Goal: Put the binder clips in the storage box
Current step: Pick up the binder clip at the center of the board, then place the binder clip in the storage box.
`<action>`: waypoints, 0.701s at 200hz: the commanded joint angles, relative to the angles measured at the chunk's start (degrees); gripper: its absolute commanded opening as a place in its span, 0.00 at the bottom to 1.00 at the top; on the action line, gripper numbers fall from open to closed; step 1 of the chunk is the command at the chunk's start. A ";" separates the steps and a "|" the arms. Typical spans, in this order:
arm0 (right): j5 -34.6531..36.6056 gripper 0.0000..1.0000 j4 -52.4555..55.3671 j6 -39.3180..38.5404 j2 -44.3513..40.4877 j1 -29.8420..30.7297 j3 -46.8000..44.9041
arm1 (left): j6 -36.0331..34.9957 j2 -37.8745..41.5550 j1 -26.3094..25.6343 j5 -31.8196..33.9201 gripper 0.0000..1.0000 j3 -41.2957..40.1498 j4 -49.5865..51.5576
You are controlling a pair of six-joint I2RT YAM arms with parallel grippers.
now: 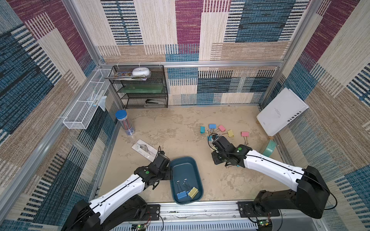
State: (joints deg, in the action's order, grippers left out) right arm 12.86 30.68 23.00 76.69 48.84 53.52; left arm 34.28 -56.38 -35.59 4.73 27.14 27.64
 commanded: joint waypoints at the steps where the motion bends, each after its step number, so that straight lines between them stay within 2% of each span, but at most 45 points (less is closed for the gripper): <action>1: 0.57 0.07 0.92 0.24 0.65 6.45 3.13 | -0.12 0.14 0.01 0.45 0.70 0.37 -0.30; 38: -2.42 0.07 -3.69 2.66 6.35 18.48 7.67 | -0.02 0.37 0.02 0.71 0.70 0.37 -0.22; 77: -3.81 0.08 -6.73 5.06 12.00 25.85 9.37 | -0.01 0.87 0.00 0.80 0.70 0.20 -0.15; 97: -5.74 0.09 -10.32 5.77 13.40 28.41 8.33 | -0.01 1.08 0.00 0.89 0.70 0.11 -0.13; 140: -8.41 0.10 -14.78 6.33 17.38 29.47 6.40 | 0.08 1.28 0.00 0.96 0.70 0.11 -0.04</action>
State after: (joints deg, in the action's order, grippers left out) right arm 6.74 20.08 28.40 92.44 77.87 60.27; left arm 34.33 -55.24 -35.59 4.82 27.14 27.66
